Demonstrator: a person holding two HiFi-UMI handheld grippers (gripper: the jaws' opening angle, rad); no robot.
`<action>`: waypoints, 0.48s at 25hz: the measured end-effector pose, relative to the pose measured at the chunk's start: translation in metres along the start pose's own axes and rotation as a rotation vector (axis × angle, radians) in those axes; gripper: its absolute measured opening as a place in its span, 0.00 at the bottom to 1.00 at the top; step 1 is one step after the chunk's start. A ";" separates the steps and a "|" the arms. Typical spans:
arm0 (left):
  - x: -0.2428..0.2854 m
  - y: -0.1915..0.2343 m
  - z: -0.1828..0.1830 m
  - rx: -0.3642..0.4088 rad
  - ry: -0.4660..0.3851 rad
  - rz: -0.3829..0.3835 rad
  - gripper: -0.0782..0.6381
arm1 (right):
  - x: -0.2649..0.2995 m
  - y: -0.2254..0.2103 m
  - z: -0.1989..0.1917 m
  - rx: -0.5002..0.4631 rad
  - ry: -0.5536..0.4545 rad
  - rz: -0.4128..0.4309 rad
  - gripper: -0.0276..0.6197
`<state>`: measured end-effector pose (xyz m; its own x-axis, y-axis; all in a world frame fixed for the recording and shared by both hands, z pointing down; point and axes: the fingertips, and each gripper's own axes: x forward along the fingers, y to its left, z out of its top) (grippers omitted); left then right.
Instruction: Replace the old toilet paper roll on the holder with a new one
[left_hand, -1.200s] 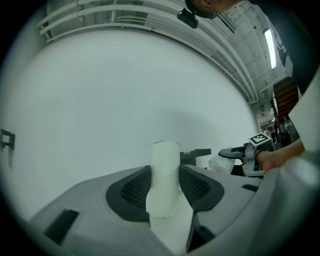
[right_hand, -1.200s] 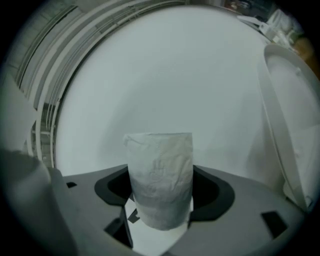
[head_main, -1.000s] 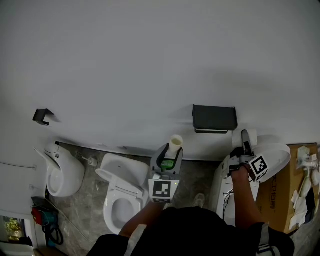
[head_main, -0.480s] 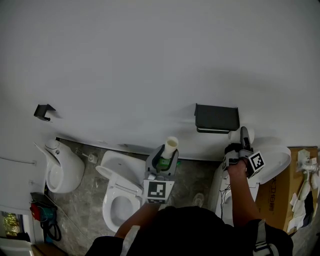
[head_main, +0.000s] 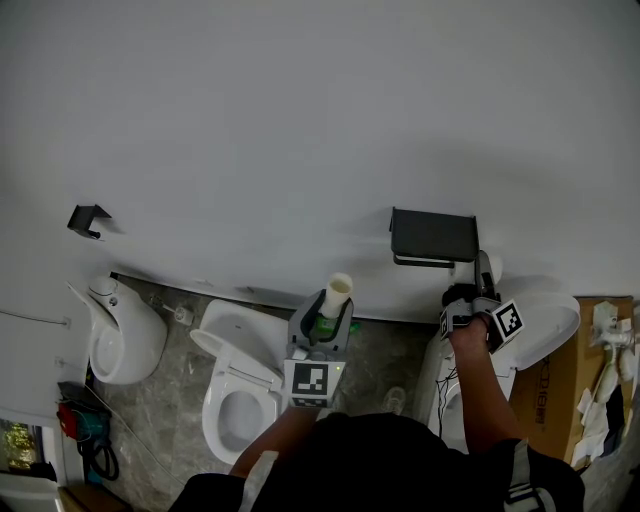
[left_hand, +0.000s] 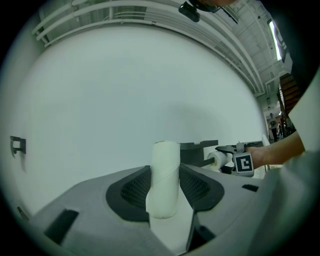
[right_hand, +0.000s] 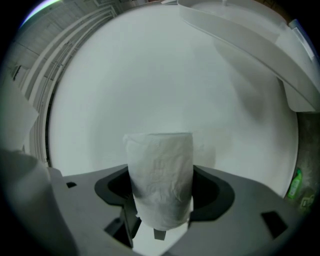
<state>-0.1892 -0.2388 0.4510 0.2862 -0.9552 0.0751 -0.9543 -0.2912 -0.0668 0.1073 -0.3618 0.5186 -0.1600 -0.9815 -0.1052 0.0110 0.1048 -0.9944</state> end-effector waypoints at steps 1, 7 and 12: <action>0.000 0.003 0.001 -0.001 -0.004 0.010 0.35 | 0.001 0.001 -0.004 -0.002 0.012 0.005 0.53; -0.004 0.016 -0.002 0.013 0.014 0.036 0.35 | 0.002 0.000 -0.022 -0.007 0.043 -0.005 0.53; -0.007 0.021 -0.002 0.005 0.018 0.046 0.35 | 0.004 0.001 -0.038 0.009 0.057 -0.003 0.53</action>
<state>-0.2116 -0.2382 0.4511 0.2407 -0.9665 0.0894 -0.9660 -0.2475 -0.0752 0.0693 -0.3596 0.5175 -0.2159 -0.9711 -0.1020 0.0195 0.1002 -0.9948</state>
